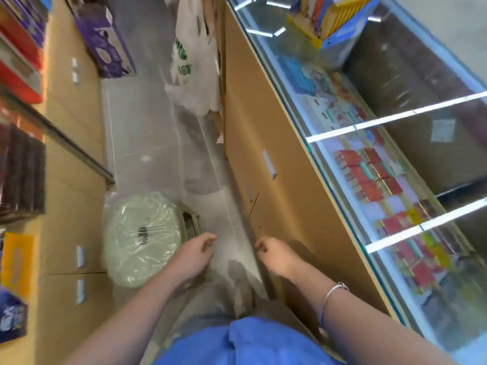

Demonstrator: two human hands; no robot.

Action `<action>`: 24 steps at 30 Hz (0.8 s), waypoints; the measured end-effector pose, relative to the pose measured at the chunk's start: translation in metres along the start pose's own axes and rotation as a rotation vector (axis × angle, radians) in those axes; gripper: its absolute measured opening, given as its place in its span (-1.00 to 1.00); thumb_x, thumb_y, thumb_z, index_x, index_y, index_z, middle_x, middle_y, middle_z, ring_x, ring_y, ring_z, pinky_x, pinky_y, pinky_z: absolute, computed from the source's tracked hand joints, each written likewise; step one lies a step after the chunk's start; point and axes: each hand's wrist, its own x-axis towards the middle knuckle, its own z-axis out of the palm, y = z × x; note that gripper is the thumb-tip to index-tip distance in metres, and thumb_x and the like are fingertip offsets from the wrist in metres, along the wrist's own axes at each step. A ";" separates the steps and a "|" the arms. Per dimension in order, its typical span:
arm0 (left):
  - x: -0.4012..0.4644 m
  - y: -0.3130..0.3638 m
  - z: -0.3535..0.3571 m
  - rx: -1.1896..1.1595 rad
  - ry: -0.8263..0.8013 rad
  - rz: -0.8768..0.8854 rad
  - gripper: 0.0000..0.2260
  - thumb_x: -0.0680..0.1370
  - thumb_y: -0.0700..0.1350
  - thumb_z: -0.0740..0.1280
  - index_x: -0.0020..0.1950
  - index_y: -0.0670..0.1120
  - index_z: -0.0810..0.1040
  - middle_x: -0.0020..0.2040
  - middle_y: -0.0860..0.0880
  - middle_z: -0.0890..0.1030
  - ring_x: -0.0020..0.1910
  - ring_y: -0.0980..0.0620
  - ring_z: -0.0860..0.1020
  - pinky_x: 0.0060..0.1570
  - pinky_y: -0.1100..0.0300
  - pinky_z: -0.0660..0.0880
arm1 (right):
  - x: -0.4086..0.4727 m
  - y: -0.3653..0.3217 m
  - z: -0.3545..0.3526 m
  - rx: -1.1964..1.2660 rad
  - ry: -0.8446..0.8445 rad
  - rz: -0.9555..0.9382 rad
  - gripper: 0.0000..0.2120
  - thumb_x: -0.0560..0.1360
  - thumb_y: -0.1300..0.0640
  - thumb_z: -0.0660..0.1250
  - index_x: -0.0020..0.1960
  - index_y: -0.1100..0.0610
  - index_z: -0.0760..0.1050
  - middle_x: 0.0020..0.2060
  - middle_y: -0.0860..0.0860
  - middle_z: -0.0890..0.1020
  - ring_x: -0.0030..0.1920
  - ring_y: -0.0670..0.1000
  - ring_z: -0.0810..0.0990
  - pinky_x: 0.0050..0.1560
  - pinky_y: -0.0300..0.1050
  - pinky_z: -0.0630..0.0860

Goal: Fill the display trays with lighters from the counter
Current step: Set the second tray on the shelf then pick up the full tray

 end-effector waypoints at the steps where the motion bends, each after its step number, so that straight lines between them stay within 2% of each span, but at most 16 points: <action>1: 0.008 0.009 -0.010 -0.042 0.019 0.026 -0.73 0.56 -0.18 0.25 0.24 0.01 0.49 0.14 0.03 0.58 0.10 0.06 0.54 0.10 0.22 0.43 | 0.007 -0.012 -0.014 0.014 0.002 -0.028 -0.73 0.57 0.24 0.12 0.22 0.17 0.46 0.14 0.13 0.57 0.10 0.12 0.54 -0.02 -0.14 0.41; 3: 0.024 0.030 -0.031 -0.130 0.061 0.089 -0.73 0.56 -0.21 0.23 0.23 0.02 0.49 0.11 0.08 0.58 0.10 0.14 0.53 0.12 0.30 0.42 | 0.022 -0.037 -0.041 0.030 0.029 -0.084 -0.72 0.58 0.23 0.12 0.25 0.15 0.45 0.14 0.13 0.57 0.10 0.12 0.54 0.05 -0.09 0.44; 5: 0.040 0.053 -0.055 -0.206 0.109 0.142 -0.74 0.57 -0.20 0.23 0.19 0.07 0.50 0.04 0.17 0.57 0.06 0.24 0.52 0.05 0.45 0.37 | 0.036 -0.062 -0.065 0.012 0.089 -0.148 -0.73 0.57 0.22 0.12 0.23 0.12 0.47 0.10 0.12 0.60 0.08 0.12 0.56 0.00 -0.13 0.45; 9: 0.074 0.093 -0.107 -0.344 0.190 0.267 -0.69 0.57 -0.21 0.24 0.03 0.26 0.46 0.01 0.22 0.58 0.03 0.31 0.51 0.06 0.39 0.38 | 0.062 -0.115 -0.114 0.043 0.240 -0.318 -0.77 0.57 0.19 0.17 0.18 0.11 0.50 -0.05 0.14 0.65 -0.01 0.11 0.59 0.00 -0.13 0.43; 12: 0.100 0.123 -0.149 -0.423 0.226 0.366 -0.67 0.56 -0.27 0.24 0.04 0.21 0.47 0.00 0.15 0.60 -0.04 0.32 0.52 0.02 0.43 0.38 | 0.075 -0.150 -0.155 0.132 0.414 -0.400 -0.78 0.55 0.17 0.21 0.15 0.04 0.53 0.01 0.02 0.65 0.04 -0.01 0.58 0.09 -0.10 0.49; 15: 0.124 0.152 -0.190 -0.417 0.210 0.459 -0.65 0.56 -0.29 0.24 0.03 0.20 0.48 -0.01 0.14 0.61 -0.03 0.27 0.54 0.00 0.47 0.39 | 0.087 -0.175 -0.195 0.246 0.601 -0.486 -0.80 0.54 0.21 0.23 0.06 0.00 0.56 -0.09 -0.12 0.63 -0.05 -0.14 0.57 -0.01 -0.31 0.46; 17: 0.140 0.173 -0.214 -0.381 0.189 0.509 -0.66 0.56 -0.27 0.25 0.02 0.22 0.48 0.00 0.16 0.61 0.00 0.24 0.54 0.02 0.40 0.42 | 0.095 -0.185 -0.224 0.377 0.713 -0.489 -0.78 0.54 0.25 0.23 -0.01 -0.05 0.54 -0.16 -0.20 0.60 -0.09 -0.16 0.56 -0.08 -0.44 0.40; 19: 0.155 0.195 -0.232 -0.353 0.181 0.563 -0.67 0.56 -0.26 0.25 0.02 0.21 0.49 0.00 0.18 0.59 -0.01 0.23 0.53 0.04 0.31 0.44 | 0.102 -0.188 -0.251 0.536 0.836 -0.451 -0.75 0.53 0.30 0.21 -0.07 -0.04 0.51 -0.16 -0.18 0.59 -0.09 -0.08 0.58 -0.07 -0.35 0.44; 21: 0.169 0.217 -0.245 -0.351 0.177 0.601 -0.69 0.55 -0.25 0.25 0.03 0.19 0.52 -0.02 0.15 0.60 -0.04 0.14 0.55 0.03 0.24 0.46 | 0.104 -0.185 -0.274 0.656 0.972 -0.411 -0.71 0.51 0.33 0.18 -0.12 -0.05 0.50 -0.17 -0.11 0.60 -0.12 -0.04 0.59 -0.11 -0.23 0.49; 24: 0.194 0.248 -0.256 -0.357 0.127 0.628 -0.75 0.56 -0.16 0.25 0.03 0.22 0.54 -0.06 -0.04 0.59 -0.04 -0.05 0.55 -0.02 0.17 0.49 | 0.110 -0.173 -0.306 0.788 1.140 -0.333 -0.68 0.49 0.33 0.17 -0.17 -0.08 0.47 -0.22 -0.09 0.57 -0.22 -0.08 0.56 -0.23 -0.21 0.50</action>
